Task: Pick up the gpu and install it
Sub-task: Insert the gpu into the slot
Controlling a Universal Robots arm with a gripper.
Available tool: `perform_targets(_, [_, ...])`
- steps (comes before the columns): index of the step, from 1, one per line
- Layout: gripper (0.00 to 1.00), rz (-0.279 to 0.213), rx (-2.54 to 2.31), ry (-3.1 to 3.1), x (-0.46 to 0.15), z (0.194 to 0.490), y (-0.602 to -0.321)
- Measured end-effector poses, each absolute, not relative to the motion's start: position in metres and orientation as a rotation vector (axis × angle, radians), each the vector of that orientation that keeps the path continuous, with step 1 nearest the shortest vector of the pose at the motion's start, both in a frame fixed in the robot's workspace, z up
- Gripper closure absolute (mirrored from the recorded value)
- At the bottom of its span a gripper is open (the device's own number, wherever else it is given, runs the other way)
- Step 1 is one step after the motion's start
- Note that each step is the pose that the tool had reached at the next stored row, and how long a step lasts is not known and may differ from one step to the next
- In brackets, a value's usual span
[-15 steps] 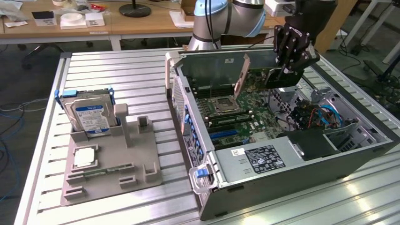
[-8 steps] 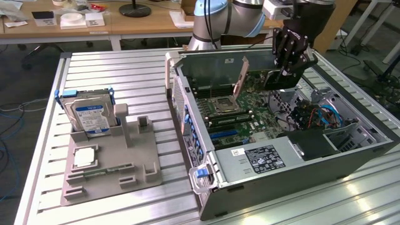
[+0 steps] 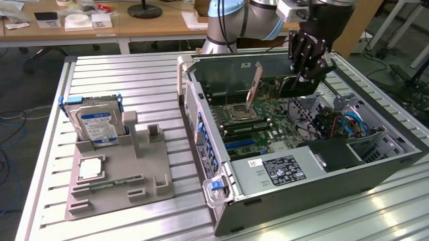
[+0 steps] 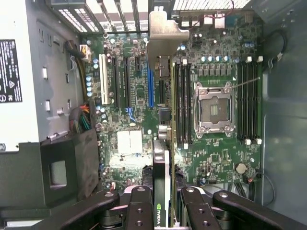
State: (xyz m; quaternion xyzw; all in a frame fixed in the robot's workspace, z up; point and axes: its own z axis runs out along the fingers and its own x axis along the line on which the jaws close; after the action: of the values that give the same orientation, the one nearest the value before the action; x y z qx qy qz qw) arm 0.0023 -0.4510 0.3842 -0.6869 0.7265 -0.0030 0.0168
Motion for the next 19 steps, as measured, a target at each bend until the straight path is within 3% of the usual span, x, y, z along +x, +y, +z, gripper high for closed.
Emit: perform_targets(19, [0.73,-0.009,-2.135,2.258,-0.0031,0.3839,-0.4508])
